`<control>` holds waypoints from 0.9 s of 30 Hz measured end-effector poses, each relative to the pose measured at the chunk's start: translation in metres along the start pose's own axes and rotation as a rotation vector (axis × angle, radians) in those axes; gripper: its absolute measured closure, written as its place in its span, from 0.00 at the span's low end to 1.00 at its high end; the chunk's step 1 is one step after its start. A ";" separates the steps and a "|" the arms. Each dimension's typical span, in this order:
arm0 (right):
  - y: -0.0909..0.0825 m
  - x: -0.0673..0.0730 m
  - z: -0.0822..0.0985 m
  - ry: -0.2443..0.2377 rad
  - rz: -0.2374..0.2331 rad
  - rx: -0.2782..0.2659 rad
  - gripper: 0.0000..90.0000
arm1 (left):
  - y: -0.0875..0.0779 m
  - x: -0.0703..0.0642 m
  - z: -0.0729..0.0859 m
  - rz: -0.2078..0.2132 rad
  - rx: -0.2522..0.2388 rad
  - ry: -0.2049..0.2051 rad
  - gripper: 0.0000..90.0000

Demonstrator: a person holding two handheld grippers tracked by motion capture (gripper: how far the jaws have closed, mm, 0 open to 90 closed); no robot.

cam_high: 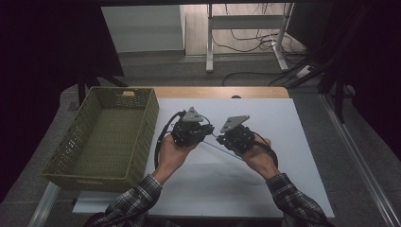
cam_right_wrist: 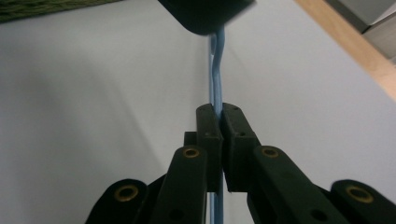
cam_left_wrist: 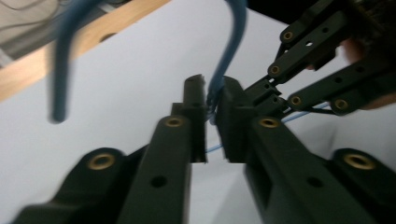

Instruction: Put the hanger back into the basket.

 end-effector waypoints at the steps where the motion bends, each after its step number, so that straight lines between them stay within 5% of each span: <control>1: -0.001 -0.001 0.002 0.020 -0.017 -0.005 0.96 | -0.003 0.003 0.002 0.018 0.005 -0.011 0.77; 4: -0.009 -0.003 0.008 0.061 -0.065 -0.031 0.96 | -0.012 0.013 0.010 0.058 0.025 -0.020 0.54; 10: -0.028 -0.001 0.016 0.075 -0.140 -0.060 0.96 | -0.024 0.025 0.028 0.104 0.087 0.043 0.30; 12: -0.033 0.003 0.017 0.063 -0.161 -0.059 0.96 | -0.025 0.025 0.031 0.156 0.111 0.059 0.32; 13: -0.034 0.005 0.017 0.058 -0.176 -0.061 0.96 | -0.025 0.025 0.031 0.150 0.127 0.072 0.32; 18: -0.040 0.014 0.019 0.037 -0.240 -0.065 0.96 | -0.023 0.020 0.031 0.203 0.176 0.195 0.46; 27: -0.042 0.022 0.019 0.001 -0.307 -0.059 0.96 | -0.011 0.008 0.024 0.292 0.232 0.303 0.67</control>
Point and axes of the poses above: each handheld gripper's, and its own axes: y roughly forward along the jaws, z roughly out of its underside, x roughly to its left, the point moved 3 cm from there along y, roughly forward along the jaws, and after that the axes turned 7 degrees about -z, right-handed, at the moved point
